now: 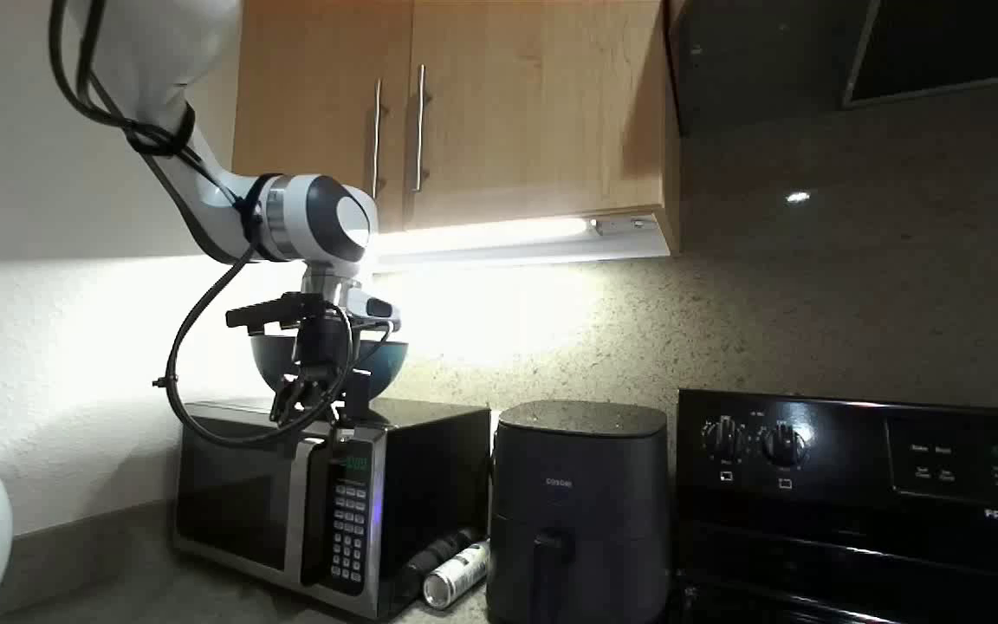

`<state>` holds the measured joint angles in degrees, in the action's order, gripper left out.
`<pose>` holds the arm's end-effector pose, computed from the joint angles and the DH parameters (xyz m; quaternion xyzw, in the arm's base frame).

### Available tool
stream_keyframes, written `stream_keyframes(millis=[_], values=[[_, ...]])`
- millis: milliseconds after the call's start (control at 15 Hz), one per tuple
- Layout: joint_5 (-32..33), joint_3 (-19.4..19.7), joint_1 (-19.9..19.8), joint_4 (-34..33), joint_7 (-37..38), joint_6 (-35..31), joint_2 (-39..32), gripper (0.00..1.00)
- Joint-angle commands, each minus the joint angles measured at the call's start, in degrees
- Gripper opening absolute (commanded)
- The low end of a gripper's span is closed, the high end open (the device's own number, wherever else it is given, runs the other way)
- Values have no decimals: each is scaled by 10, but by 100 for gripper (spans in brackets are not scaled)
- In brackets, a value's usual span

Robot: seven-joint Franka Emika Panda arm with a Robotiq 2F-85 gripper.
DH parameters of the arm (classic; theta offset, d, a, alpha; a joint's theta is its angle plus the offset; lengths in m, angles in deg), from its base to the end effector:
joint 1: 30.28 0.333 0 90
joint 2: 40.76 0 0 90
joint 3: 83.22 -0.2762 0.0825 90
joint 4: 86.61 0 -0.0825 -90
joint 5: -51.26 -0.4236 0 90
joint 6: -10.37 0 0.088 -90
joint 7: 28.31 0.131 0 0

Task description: Use the white napkin from the counter to wipe the air fryer.

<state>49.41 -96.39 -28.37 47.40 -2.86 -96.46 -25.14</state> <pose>0.4606 0.1240 0.3430 0.9891 -0.1033 -0.0922 0.0503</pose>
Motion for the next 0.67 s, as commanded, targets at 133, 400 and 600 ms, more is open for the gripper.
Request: stream_keyframes(millis=[133,400,600], values=[[2,15,9,1,-1,4,1,100],[10,49,-10,25,-4,7,14,100],[10,86,-34,47,-1,12,26,100]])
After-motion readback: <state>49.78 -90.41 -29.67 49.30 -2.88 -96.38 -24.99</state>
